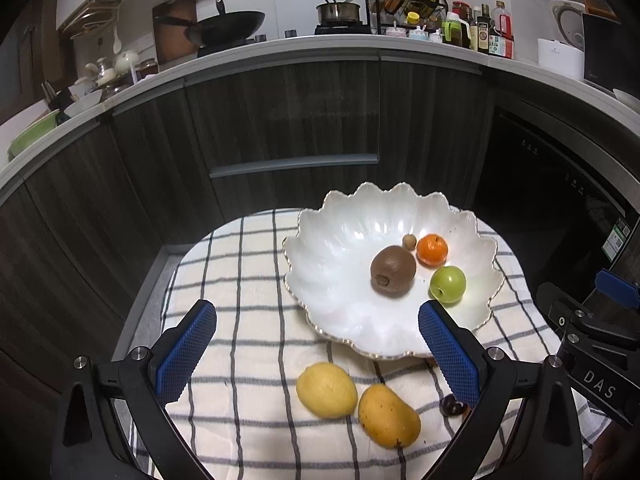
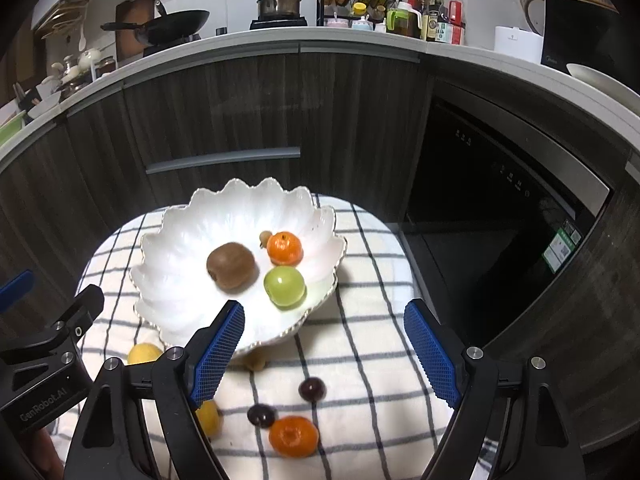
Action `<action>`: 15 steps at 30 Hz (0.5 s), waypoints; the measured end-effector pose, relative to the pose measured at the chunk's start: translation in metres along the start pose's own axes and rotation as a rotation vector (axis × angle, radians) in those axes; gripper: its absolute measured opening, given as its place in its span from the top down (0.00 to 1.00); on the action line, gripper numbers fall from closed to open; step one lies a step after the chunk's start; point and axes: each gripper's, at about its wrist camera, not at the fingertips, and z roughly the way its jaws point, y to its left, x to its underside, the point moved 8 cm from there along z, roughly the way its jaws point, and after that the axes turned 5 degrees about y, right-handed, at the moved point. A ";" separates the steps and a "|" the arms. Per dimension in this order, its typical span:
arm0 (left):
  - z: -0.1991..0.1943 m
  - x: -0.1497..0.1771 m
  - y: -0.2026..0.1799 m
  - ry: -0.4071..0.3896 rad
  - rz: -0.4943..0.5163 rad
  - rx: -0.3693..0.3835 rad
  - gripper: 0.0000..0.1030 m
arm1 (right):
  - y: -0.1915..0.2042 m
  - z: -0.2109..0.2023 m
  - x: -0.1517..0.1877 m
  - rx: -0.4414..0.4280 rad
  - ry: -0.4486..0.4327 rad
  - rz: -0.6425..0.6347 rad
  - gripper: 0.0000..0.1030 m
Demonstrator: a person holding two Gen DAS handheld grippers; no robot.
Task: Organize fruits
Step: 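Open both grippers to drop the fruits into the bowl and withdraw, then reach the left gripper toward the mango while the right gripper grasps the mandarin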
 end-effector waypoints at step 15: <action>0.001 0.050 0.004 0.034 -0.012 -0.037 0.00 | 0.004 0.013 0.050 -0.005 0.073 -0.038 0.20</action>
